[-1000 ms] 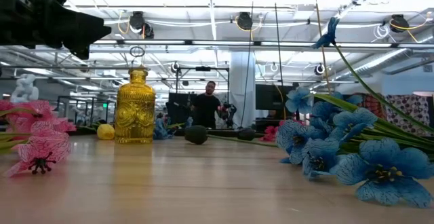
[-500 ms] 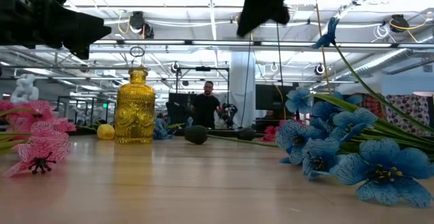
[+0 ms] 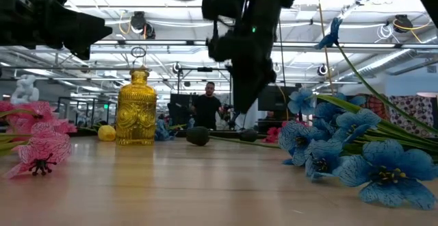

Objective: Sort flowers into vase by color
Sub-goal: Put the bottom black flower into the yellow vase

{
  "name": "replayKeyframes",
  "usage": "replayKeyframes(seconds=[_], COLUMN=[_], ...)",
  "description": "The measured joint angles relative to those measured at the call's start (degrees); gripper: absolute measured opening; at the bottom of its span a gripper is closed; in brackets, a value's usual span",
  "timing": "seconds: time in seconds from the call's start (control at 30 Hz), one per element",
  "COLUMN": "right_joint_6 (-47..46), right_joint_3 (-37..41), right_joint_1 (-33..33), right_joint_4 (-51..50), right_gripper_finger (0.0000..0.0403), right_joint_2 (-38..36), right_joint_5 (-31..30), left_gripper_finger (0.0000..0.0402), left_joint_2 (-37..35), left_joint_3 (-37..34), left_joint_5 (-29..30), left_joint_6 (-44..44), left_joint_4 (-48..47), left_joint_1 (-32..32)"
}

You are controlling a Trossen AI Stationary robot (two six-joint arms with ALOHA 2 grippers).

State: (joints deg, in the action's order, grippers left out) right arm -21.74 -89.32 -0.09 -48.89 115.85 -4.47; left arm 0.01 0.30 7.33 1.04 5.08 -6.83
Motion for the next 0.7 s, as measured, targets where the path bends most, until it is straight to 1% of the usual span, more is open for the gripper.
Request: replayKeyframes(seconds=[0.1,0.2,0.3,0.4,0.47,0.57,0.63,0.7], right_joint_6=[1.3,2.7,4.5,5.6,6.4,6.4,6.4,6.1], right_joint_3=[0.0,0.0,0.0,0.0,0.1,1.4,2.3,2.8], right_joint_1=[-0.3,-0.5,-0.9,-1.6,-2.4,-3.5,-4.2,-4.6], right_joint_4=[0.1,0.5,0.7,1.1,1.9,3.9,4.6,4.7], right_gripper_finger=[0.0153,0.0157,0.0154,0.0143,0.0130,0.0100,0.0071,0.0032], right_joint_2=[2.5,4.1,6.0,7.3,7.9,8.4,8.4,7.9], right_joint_5=[0.4,0.9,1.8,2.1,3.6,7.9,10.0,10.6], left_gripper_finger=[0.0136,0.0136,0.0136,0.0136,0.0136,0.0136,0.0136,0.0136], left_joint_2=[0.0,0.0,0.0,0.0,0.0,0.0,0.0,0.0], left_joint_3=[0.0,0.0,0.0,0.0,0.0,0.0,0.0,0.0], left_joint_5=[0.0,0.0,0.0,0.0,0.0,0.0,0.0,0.0], left_joint_6=[0.0,0.0,0.0,0.0,0.0,0.0,0.0,0.0], left_joint_4=[0.0,0.0,0.0,0.0,0.0,0.0,0.0,0.0], left_joint_1=[0.0,0.0,0.0,0.0,0.0,0.0,0.0,0.0])
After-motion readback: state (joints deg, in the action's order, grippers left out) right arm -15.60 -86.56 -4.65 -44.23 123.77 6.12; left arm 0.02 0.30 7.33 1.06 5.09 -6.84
